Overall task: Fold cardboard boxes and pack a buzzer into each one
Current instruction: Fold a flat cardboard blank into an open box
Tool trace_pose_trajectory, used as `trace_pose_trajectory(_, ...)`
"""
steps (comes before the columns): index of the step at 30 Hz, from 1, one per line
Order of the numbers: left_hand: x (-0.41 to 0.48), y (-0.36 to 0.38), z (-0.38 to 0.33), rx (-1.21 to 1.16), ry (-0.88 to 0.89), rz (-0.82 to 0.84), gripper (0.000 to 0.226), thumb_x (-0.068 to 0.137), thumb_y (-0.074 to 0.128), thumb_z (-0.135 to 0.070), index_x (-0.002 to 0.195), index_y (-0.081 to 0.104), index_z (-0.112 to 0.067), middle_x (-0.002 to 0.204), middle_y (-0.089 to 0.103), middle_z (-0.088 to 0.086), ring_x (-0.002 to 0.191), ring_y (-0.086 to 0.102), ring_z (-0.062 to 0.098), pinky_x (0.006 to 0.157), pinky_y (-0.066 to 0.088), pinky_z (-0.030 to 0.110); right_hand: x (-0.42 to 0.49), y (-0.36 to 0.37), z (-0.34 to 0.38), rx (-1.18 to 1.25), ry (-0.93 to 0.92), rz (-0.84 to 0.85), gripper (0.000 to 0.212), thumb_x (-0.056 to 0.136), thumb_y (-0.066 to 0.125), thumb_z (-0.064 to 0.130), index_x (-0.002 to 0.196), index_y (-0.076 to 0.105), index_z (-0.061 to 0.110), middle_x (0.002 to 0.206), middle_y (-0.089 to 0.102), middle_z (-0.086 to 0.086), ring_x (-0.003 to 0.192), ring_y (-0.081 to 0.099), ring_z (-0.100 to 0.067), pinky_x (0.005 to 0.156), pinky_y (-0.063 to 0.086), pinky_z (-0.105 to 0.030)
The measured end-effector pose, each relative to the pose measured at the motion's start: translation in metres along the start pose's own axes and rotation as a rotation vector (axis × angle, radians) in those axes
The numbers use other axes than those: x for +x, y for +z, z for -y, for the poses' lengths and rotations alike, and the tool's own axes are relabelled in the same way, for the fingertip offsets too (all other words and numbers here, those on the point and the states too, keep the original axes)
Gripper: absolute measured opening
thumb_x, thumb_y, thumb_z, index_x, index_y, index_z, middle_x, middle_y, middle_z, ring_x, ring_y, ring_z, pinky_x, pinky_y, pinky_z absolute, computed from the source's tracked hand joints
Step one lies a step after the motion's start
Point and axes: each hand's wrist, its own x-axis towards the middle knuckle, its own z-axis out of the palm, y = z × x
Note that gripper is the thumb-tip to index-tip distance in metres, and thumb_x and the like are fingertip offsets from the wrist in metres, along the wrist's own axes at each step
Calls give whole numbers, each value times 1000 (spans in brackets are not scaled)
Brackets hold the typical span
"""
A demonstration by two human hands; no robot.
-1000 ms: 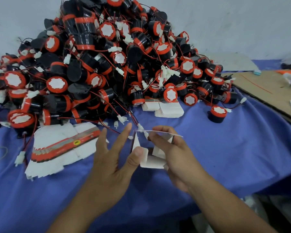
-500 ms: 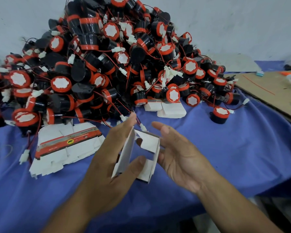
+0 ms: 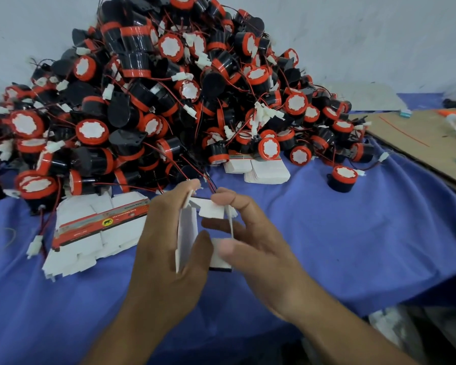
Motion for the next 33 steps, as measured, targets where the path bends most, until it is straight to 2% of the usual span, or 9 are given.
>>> trace_pose_trajectory(3, -1, 1, -4, 41, 46, 19, 48, 95, 47, -40, 142, 39, -30, 131, 48, -12, 122, 51, 15, 96, 41, 22, 1, 0, -6, -26, -69, -74, 35, 81, 69, 30, 115, 61, 33, 107, 69, 24, 96, 65, -12, 82, 56, -34)
trace_pose_trajectory(6, -2, -1, -6, 104, 139, 63, 50, 100, 38, -51, 141, 39, -22, 135, 44, -8, 125, 45, 19, 102, 33, 22, 0, -1, -5, 29, -83, -98, 28, 77, 67, 30, 104, 62, 25, 121, 66, 19, 98, 63, -21, 81, 49, -56)
trace_pose_trajectory(9, -1, -4, -7, 80, 172, 122, 61, 96, 43, -61, 141, 36, -21, 140, 41, -3, 132, 39, 20, 106, 30, 20, -1, -3, -3, 6, -66, -108, 25, 75, 68, 29, 98, 62, 22, 134, 59, 11, 96, 60, -37, 78, 47, -56)
trace_pose_trajectory(12, 1, -4, -8, 61, 241, 185, 59, 90, 64, -42, 138, 39, -18, 142, 43, -1, 136, 42, 24, 108, 33, 20, -2, 0, -2, -5, -57, -98, 21, 78, 66, 30, 95, 61, 20, 123, 64, 5, 91, 54, -41, 73, 45, -53)
trace_pose_trajectory(17, 3, -6, -7, 38, 203, 190, 46, 93, 60, -32, 133, 46, -13, 136, 48, 0, 132, 46, 26, 106, 38, 28, -1, 5, 3, 4, -69, -94, 38, 83, 72, 59, 107, 67, 30, 116, 63, -19, 104, 56, -52, 85, 53, -61)
trace_pose_trajectory(21, 4, -6, -6, 192, 230, 197, 52, 89, 60, -33, 134, 48, -10, 131, 45, 2, 122, 48, 21, 97, 45, 36, -2, 9, 3, -22, -30, -91, 47, 79, 74, 62, 116, 61, 36, 111, 70, -5, 90, 69, -31, 70, 58, -43)
trace_pose_trajectory(23, 5, -8, -5, 316, 261, 225, 61, 84, 61, -39, 135, 50, -7, 128, 43, 4, 114, 49, 22, 90, 48, 39, -3, 11, 1, -27, 2, -91, 60, 73, 79, 62, 124, 54, 43, 126, 66, 8, 101, 71, -19, 76, 59, -36)
trace_pose_trajectory(29, 6, -17, -6, 563, 254, 335, 105, 80, 40, -86, 152, 32, -10, 142, 36, 10, 124, 42, 26, 99, 41, 38, -2, 7, 4, -10, 17, -93, 76, 75, 81, 54, 139, 44, 36, 139, 58, 12, 120, 65, -18, 89, 57, -31)
trace_pose_trajectory(33, 2, -15, -2, 597, 199, 312, 102, 86, 33, -85, 157, 19, -12, 152, 29, 9, 133, 34, 25, 103, 35, 38, 0, 7, 4, 48, 38, -73, 75, 74, 79, 61, 137, 53, 30, 140, 59, 5, 123, 63, -21, 93, 57, -38)
